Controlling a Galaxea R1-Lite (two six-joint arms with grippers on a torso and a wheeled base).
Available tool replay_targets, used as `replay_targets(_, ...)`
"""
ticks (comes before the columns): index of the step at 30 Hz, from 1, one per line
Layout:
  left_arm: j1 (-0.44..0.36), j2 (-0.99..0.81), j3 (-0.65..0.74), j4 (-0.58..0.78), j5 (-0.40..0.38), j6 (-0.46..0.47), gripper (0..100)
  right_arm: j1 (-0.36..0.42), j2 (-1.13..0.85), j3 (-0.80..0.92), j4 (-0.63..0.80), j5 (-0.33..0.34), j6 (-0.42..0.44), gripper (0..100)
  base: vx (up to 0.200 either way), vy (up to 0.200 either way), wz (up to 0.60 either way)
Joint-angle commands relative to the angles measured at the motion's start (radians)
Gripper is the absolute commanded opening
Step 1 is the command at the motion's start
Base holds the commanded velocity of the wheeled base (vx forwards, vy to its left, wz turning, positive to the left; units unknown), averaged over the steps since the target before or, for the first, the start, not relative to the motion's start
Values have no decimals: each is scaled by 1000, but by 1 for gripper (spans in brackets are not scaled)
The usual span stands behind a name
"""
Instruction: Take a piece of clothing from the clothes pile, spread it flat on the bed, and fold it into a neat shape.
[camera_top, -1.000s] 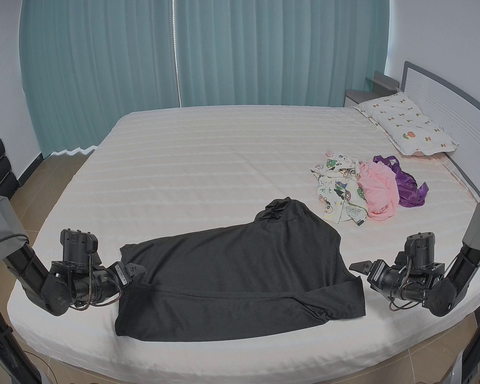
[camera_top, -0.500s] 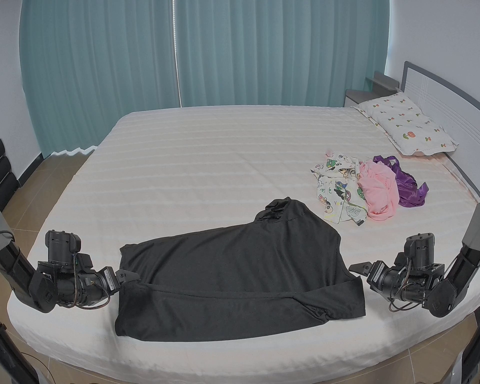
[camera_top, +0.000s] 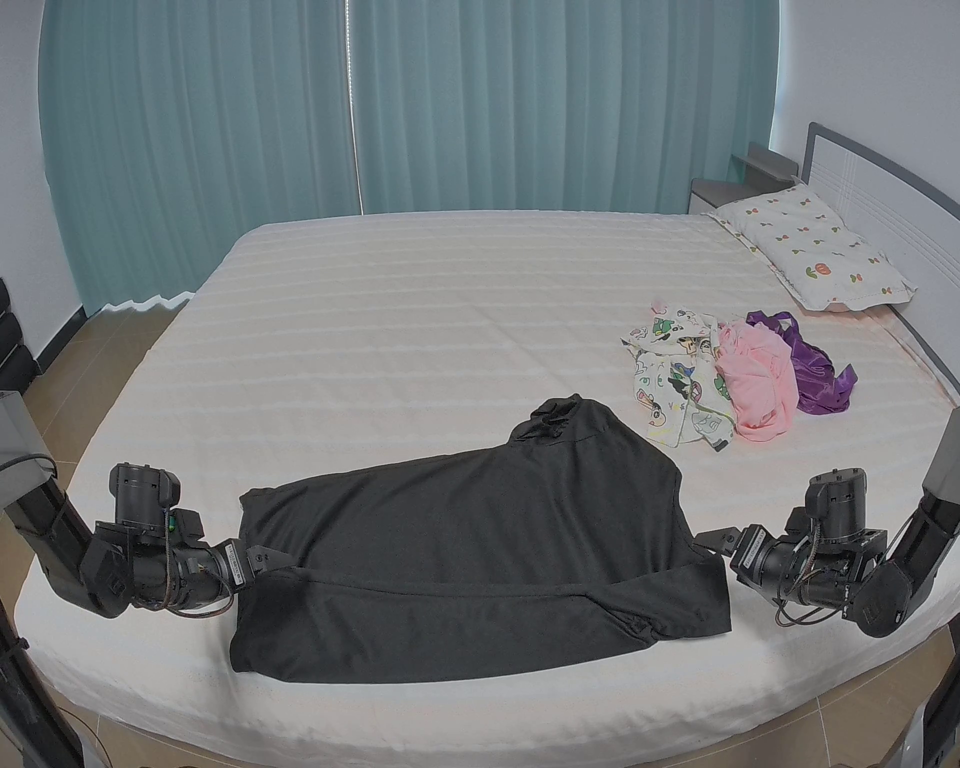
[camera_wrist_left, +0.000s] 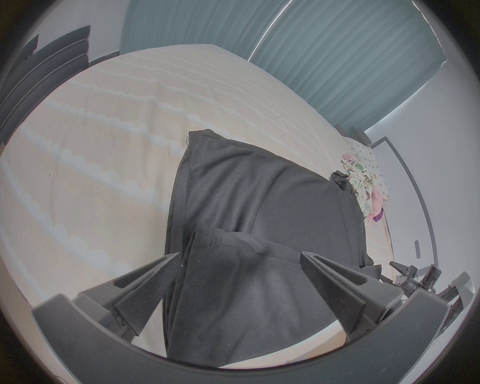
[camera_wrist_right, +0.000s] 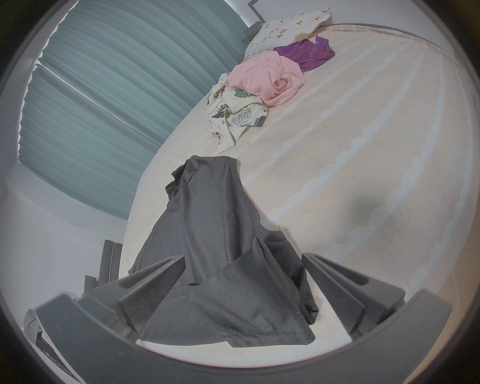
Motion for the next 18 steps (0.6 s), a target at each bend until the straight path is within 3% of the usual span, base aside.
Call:
replay_targets(1,-2,32,-7,-8,10,6,100,3,2,0,0,1,-1,100,0,0,0)
replay_targets(18,-18,110,13,-128,58,3,100,4,2,0,0,0,1,100,0,0,0)
